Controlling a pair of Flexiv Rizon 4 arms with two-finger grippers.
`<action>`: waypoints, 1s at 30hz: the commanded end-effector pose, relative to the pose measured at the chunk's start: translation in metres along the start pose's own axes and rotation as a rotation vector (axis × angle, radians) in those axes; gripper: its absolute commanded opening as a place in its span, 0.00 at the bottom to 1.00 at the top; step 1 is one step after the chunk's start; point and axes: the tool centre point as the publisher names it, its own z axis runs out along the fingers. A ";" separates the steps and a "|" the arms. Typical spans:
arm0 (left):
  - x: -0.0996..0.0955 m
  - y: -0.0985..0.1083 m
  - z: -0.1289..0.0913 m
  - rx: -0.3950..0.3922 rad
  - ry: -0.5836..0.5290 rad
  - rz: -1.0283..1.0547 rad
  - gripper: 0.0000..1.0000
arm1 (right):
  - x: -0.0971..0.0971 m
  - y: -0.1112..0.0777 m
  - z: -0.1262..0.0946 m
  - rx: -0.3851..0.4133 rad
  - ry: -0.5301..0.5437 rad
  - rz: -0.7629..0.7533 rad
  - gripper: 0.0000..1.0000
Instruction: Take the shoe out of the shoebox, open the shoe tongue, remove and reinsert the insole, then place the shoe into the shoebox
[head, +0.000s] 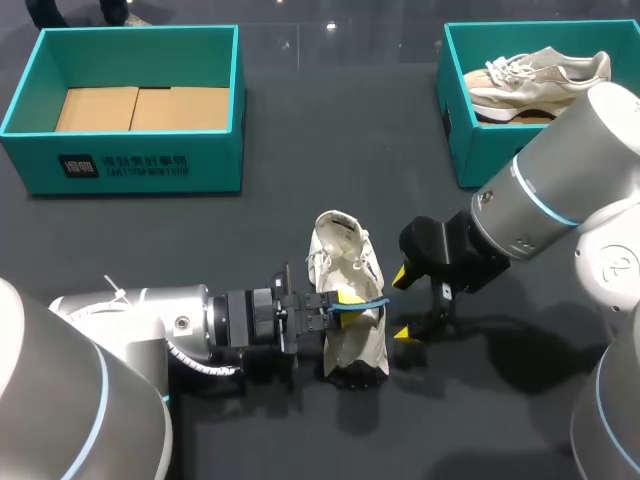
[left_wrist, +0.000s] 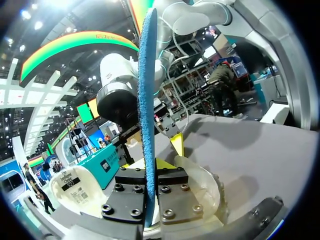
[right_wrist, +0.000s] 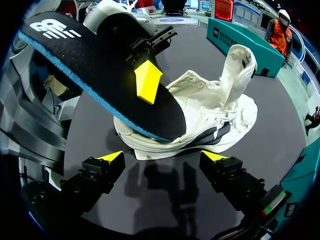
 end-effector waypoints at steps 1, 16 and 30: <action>0.002 0.008 0.002 -0.005 0.002 0.009 0.00 | 0.001 0.000 0.002 0.001 -0.004 0.001 1.00; -0.003 0.032 0.002 -0.038 -0.019 0.001 0.00 | 0.001 0.000 0.002 0.001 -0.004 0.001 1.00; -0.004 0.047 0.003 -0.083 -0.009 -0.032 0.00 | 0.001 0.000 0.002 0.001 -0.004 0.001 1.00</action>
